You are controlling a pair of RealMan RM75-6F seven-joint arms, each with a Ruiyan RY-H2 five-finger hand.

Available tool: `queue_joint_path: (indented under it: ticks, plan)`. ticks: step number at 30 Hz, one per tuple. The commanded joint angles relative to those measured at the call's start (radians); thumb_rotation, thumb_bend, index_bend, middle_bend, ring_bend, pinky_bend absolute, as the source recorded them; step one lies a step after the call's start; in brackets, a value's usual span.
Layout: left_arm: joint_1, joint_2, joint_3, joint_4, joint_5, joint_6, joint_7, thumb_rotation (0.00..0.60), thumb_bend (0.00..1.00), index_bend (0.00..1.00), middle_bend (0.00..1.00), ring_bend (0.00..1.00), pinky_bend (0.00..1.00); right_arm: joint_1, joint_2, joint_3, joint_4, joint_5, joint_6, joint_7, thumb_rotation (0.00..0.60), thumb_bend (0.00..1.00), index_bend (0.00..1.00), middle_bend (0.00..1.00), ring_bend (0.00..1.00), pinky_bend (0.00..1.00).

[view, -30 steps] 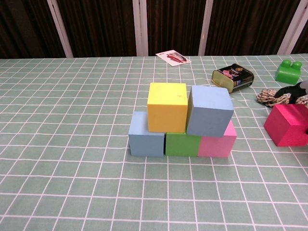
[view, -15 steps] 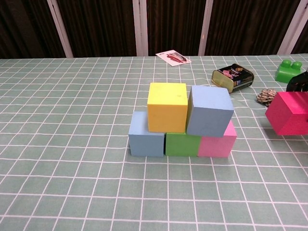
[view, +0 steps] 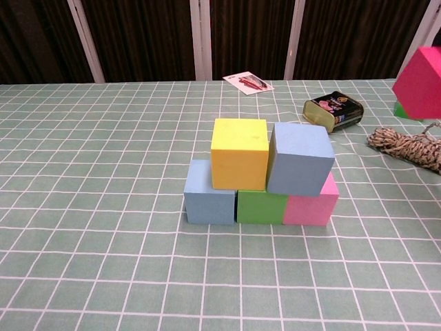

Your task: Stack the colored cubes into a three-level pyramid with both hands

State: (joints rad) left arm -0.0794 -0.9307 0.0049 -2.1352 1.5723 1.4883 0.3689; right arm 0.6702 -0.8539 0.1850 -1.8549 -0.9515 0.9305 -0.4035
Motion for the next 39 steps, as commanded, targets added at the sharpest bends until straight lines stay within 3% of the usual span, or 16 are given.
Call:
queue_joint_path:
  ticks: [1,8,13,20,28,39]
  plan:
    - [0.001,0.001,0.000,-0.002,-0.001,-0.001,-0.001,0.600,0.06,0.00,0.06,0.00,0.00,0.034,0.087,0.048,-0.082,0.049,-0.017,0.001,0.600,0.33,0.43,0.49,0.28,0.09]
    - [0.003,0.009,-0.004,-0.006,-0.006,0.004,-0.012,0.600,0.06,0.00,0.06,0.00,0.00,0.090,0.207,0.098,-0.243,0.128,-0.055,-0.008,0.600,0.33,0.43,0.49,0.28,0.09]
    - [0.005,0.023,-0.002,-0.012,-0.005,0.000,-0.014,0.600,0.06,0.00,0.06,0.00,0.00,0.171,0.293,0.122,-0.344,0.248,-0.143,-0.028,0.600,0.33,0.43,0.49,0.28,0.09]
    - [0.001,0.039,-0.006,-0.019,-0.027,-0.010,-0.014,0.600,0.06,0.00,0.06,0.00,0.00,0.323,0.347,0.104,-0.408,0.422,-0.221,-0.135,0.600,0.33,0.45,0.50,0.28,0.09]
    - [0.002,0.053,-0.006,-0.026,-0.029,-0.012,-0.020,0.600,0.07,0.00,0.06,0.00,0.00,0.563,0.244,0.047,-0.480,0.774,-0.080,-0.304,0.600,0.33,0.45,0.50,0.28,0.09]
    - [0.001,0.068,-0.008,-0.021,-0.044,-0.018,-0.061,0.600,0.06,0.00,0.06,0.00,0.00,0.762,0.034,0.053,-0.501,1.071,0.080,-0.328,0.600,0.33,0.45,0.52,0.30,0.09]
